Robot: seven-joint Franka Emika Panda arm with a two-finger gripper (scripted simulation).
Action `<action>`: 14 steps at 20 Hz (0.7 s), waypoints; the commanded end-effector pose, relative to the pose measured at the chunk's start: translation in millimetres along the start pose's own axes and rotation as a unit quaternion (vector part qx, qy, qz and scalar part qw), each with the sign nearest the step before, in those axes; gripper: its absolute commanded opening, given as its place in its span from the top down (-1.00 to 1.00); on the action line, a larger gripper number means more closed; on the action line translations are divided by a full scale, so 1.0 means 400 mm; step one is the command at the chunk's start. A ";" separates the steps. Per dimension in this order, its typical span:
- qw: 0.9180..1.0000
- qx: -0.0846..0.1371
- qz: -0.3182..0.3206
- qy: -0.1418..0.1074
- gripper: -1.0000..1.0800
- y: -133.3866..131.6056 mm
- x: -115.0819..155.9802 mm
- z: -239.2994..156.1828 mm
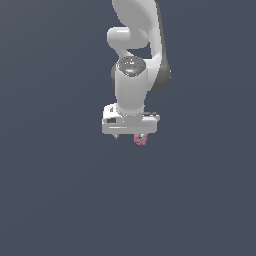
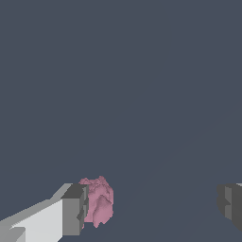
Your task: Pick up the object and move it to a goal position.
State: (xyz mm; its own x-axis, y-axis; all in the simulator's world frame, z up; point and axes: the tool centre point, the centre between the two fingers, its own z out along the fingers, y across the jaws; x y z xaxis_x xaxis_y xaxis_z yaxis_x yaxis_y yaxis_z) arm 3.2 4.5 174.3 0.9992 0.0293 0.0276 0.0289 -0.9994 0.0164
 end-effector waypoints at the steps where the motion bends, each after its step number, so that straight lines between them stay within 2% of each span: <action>1: 1.000 0.000 0.000 0.000 -0.92 0.000 0.000 0.000; 14: 1.000 0.011 -0.003 -0.013 -0.92 0.004 -0.016 0.017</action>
State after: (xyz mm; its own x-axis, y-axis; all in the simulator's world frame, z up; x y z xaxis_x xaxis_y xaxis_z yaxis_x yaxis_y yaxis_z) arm -2.9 2.3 167.3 0.9994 0.0352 0.0008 0.0352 -0.9994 -0.0044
